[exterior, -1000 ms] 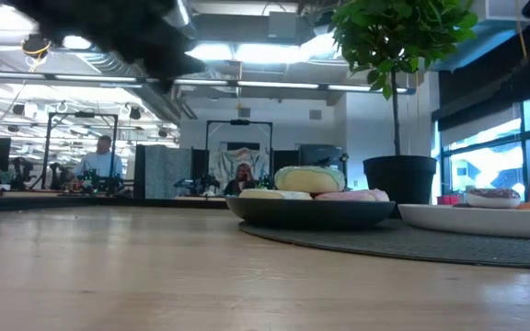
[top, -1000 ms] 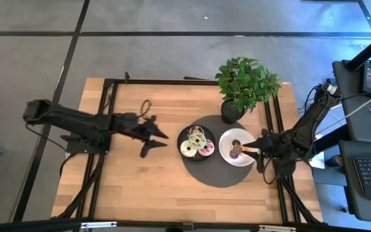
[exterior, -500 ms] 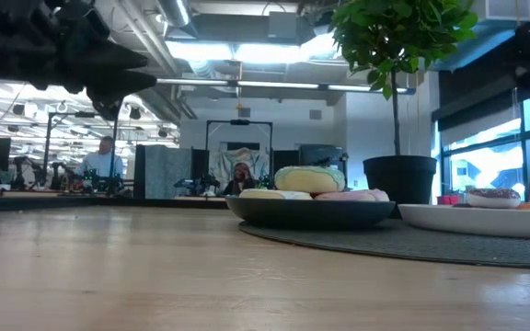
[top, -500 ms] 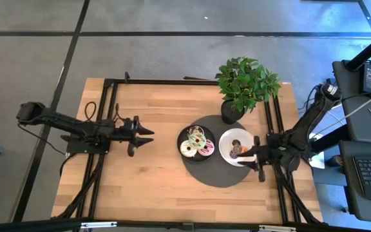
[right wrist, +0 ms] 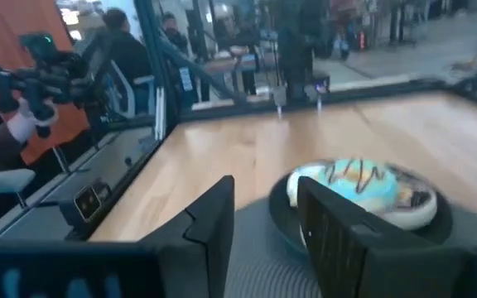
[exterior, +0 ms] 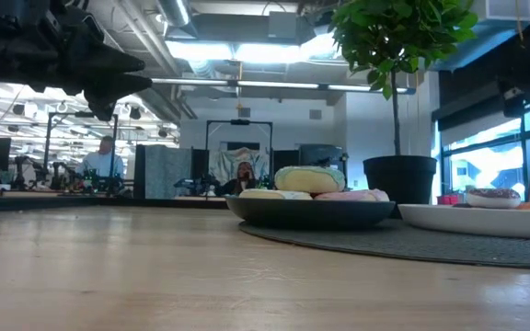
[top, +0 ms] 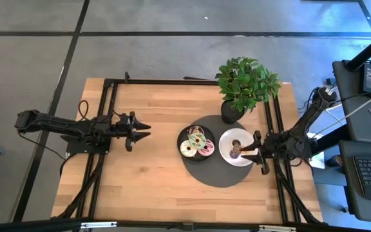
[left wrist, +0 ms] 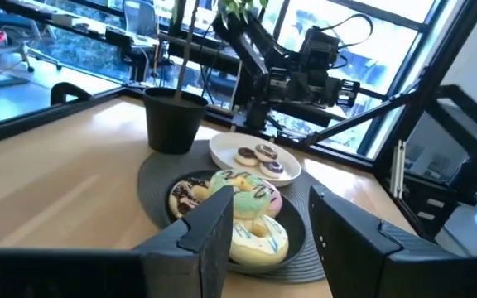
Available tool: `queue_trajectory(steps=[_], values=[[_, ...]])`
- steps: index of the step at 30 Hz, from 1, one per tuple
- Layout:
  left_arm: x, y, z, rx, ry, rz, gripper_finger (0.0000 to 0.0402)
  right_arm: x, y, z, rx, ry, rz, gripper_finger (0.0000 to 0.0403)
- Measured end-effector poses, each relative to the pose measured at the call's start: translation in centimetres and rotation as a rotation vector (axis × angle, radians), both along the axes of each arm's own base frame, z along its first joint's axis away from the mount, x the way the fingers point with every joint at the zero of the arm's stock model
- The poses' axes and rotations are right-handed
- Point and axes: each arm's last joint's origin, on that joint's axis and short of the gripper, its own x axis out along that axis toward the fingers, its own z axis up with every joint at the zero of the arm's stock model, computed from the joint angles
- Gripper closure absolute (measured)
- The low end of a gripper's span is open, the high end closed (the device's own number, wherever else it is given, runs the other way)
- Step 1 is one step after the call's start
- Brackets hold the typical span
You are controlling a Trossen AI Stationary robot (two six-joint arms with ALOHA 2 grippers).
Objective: Pick & Place donuts
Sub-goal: Return to Home Position
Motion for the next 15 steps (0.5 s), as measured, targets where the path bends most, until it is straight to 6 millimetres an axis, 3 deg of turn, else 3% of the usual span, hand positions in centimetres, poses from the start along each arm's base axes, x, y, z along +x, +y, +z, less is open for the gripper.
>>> queue_trajectory(steps=[7, 15], values=[[-1.1, 0.5, 0.4, 0.025, -0.021, -0.009, 0.0245, -0.9, -1.2, 0.8, -0.045, -0.057, -0.090, 0.0267], [-2.6, 0.8, 0.6, 0.046, -0.040, 0.022, 0.0248, -1.9, -2.1, 1.0, -0.028, -0.084, -0.071, 0.0267]])
